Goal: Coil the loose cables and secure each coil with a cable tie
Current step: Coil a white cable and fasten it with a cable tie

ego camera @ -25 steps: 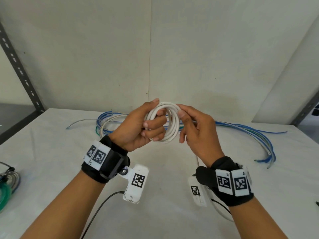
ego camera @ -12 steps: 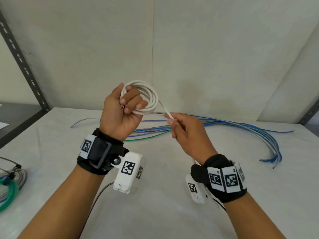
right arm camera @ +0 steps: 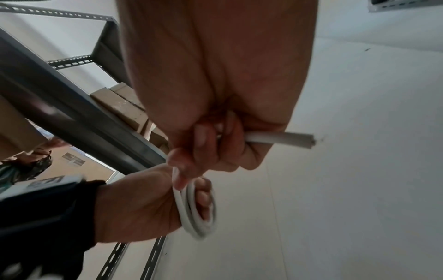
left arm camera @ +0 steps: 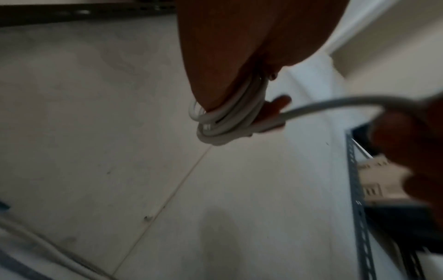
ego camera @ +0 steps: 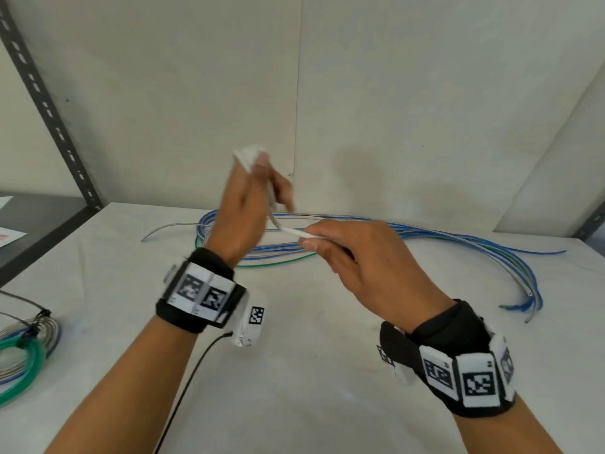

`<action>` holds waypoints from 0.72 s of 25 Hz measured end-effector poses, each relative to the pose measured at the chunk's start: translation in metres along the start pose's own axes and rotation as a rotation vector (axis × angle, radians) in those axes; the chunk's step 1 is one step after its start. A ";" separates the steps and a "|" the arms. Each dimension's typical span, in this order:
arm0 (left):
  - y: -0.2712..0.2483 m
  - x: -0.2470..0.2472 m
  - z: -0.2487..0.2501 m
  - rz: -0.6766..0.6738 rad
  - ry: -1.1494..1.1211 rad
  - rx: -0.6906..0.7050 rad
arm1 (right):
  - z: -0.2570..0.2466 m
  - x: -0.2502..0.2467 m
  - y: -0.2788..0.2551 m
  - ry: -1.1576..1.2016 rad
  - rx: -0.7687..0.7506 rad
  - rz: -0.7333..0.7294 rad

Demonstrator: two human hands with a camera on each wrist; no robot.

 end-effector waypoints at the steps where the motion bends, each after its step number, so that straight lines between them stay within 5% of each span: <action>1: -0.007 0.011 -0.001 -0.064 0.137 0.009 | 0.001 -0.005 0.000 -0.004 -0.009 0.034; 4: -0.022 0.035 -0.002 -0.381 0.196 -0.071 | 0.009 -0.020 -0.003 0.072 -0.005 0.210; 9: -0.030 0.044 0.000 -0.778 -0.244 -0.440 | 0.023 -0.026 -0.006 0.283 0.120 0.471; 18: -0.030 0.033 0.009 -0.869 -0.493 -0.623 | 0.021 -0.005 -0.003 0.238 0.178 0.636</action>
Point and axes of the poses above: each hand's wrist, its own y-axis towards the middle knuckle, its own x-axis out of the palm, z = x × y, the point moved 2 cm from there along y, towards the middle knuckle, and after that the axes turned 12 degrees about -x, right-handed, at the moved point
